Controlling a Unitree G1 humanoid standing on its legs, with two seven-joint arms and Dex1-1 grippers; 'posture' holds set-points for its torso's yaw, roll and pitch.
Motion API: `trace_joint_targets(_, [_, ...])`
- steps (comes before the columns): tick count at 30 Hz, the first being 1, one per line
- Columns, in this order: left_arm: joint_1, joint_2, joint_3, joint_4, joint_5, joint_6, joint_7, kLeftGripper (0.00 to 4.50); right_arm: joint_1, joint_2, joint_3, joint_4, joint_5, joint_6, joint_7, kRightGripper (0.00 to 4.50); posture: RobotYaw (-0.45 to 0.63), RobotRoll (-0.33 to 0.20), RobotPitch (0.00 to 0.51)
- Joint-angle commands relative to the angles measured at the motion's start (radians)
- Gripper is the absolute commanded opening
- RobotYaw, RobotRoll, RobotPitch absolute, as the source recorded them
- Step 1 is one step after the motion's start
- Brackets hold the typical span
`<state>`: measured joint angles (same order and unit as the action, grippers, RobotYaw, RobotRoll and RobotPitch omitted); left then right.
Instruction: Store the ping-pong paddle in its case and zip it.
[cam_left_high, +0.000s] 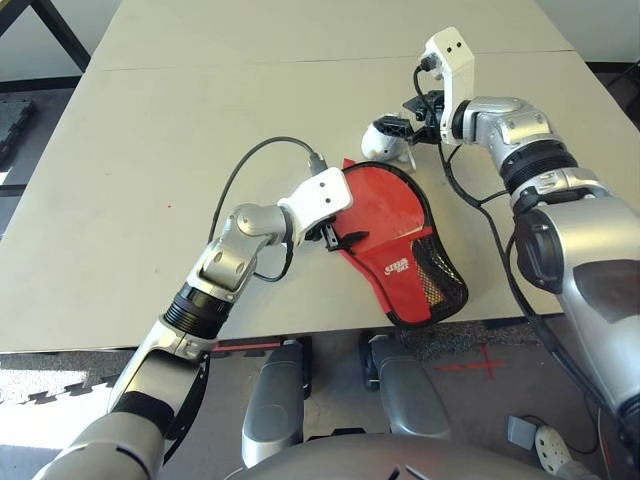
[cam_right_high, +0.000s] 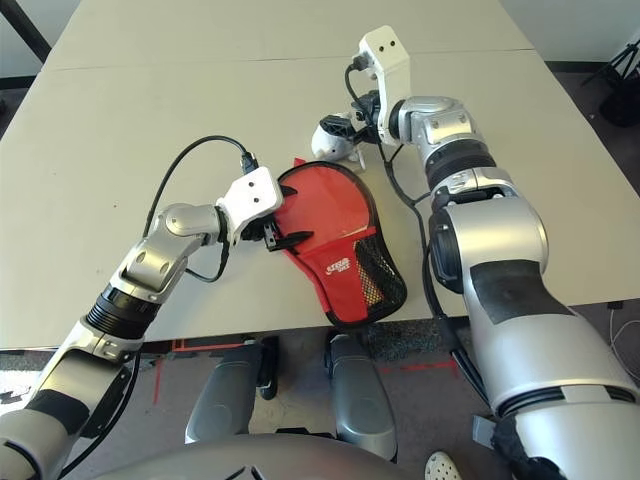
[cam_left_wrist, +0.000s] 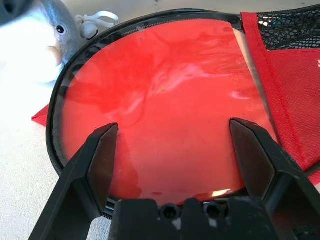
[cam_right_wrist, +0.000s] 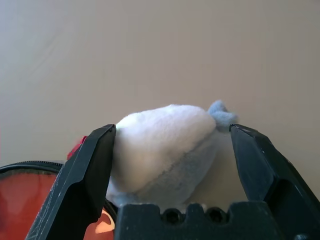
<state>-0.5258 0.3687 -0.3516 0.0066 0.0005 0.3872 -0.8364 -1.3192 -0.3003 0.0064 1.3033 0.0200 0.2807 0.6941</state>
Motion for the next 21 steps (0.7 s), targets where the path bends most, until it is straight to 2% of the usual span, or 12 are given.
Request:
trace_joint_targets(1, [0.051, 0.012, -0.059, 0.022, 0.028, 0.048, -0.012, 4.44, 0.008, 0.011, -0.003, 0.021, -0.027, 0.030, -0.020, 4.50, 0.11, 0.000, 0.237])
trace_joint_targets(6, [0.056, 0.013, -0.062, 0.009, 0.028, 0.056, -0.009, 4.44, 0.027, 0.014, -0.006, 0.025, -0.038, 0.065, -0.012, 4.50, 0.11, 0.000, 0.239])
trace_joint_targets(17, [0.048, 0.006, -0.073, 0.020, 0.029, 0.051, -0.011, 4.50, 0.040, -0.032, -0.043, 0.018, -0.036, 0.066, -0.034, 0.80, 0.10, 0.000, 0.238])
trace_joint_targets(19, [0.046, 0.006, -0.074, 0.022, 0.029, 0.051, -0.011, 4.50, 0.040, -0.045, -0.044, 0.017, -0.039, 0.066, -0.027, 0.28, 0.10, 0.000, 0.238])
trace_joint_targets(21, [0.046, 0.006, -0.076, 0.021, 0.028, 0.050, -0.012, 4.50, 0.040, -0.063, -0.041, 0.014, -0.045, 0.062, -0.016, 0.08, 0.10, 0.000, 0.239])
